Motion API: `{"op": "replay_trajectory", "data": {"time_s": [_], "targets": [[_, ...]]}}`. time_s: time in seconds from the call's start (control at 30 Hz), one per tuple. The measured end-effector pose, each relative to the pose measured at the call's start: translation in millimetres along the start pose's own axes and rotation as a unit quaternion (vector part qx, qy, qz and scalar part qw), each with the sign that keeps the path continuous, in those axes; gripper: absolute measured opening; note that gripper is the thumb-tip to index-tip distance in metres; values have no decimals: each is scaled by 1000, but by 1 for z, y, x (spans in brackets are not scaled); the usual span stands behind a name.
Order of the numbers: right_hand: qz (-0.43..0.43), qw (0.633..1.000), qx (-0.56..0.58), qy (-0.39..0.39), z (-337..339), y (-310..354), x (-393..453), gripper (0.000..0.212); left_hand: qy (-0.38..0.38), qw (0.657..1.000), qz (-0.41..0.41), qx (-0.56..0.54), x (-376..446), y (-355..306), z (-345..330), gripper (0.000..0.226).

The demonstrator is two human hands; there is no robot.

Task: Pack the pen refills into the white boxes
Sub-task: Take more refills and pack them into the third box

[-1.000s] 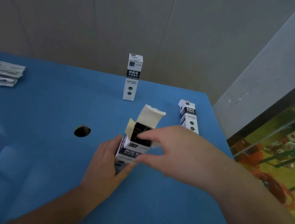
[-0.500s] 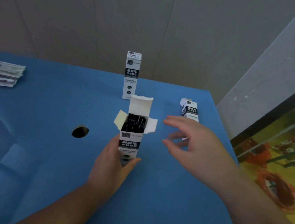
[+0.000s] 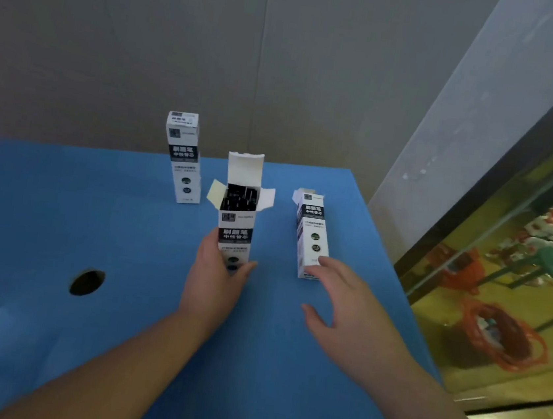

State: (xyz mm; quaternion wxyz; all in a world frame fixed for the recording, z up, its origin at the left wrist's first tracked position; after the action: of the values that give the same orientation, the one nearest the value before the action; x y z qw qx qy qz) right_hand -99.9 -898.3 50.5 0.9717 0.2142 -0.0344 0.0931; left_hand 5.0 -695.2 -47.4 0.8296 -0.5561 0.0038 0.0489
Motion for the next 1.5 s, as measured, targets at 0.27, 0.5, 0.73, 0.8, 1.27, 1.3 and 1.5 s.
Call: {"op": "replay_trajectory", "data": {"time_s": [0.27,0.5,0.73,0.8,1.27,1.3,1.5], "targets": [[-20,1000,-10,-10,10,-26,-12,51,17,1000,11,-9,25,-15,-34,59],[-27,999,-20,-5,14,-26,-9,52,44,997,58,5,18,-6,-30,108],[-3,1000,-14,-16,2,16,1,52,42,991,40,119,-15,20,31,111],[8,1000,-15,-16,-7,36,4,53,41,986,23,160,-26,27,60,99],[46,999,4,-23,-51,148,13,48,-3,942,-89,323,-76,23,225,64],[52,998,2,-21,-53,153,14,48,-9,942,-87,324,-78,23,230,65],[103,994,23,-18,-57,173,29,47,-46,941,-79,326,-88,9,242,71]]}}
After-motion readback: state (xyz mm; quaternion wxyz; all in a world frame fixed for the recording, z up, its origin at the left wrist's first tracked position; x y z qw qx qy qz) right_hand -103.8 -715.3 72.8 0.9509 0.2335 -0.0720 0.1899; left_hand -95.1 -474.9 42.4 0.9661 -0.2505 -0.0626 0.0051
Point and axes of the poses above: each hand's wrist, its own x-axis towards the middle knuckle, its own z-axis out of the back of the hand, y = z × x, the point moved 8 cm from there along x, towards the middle knuckle, and after that the axes turned 8 degrees about z, right-handed, at the moved point
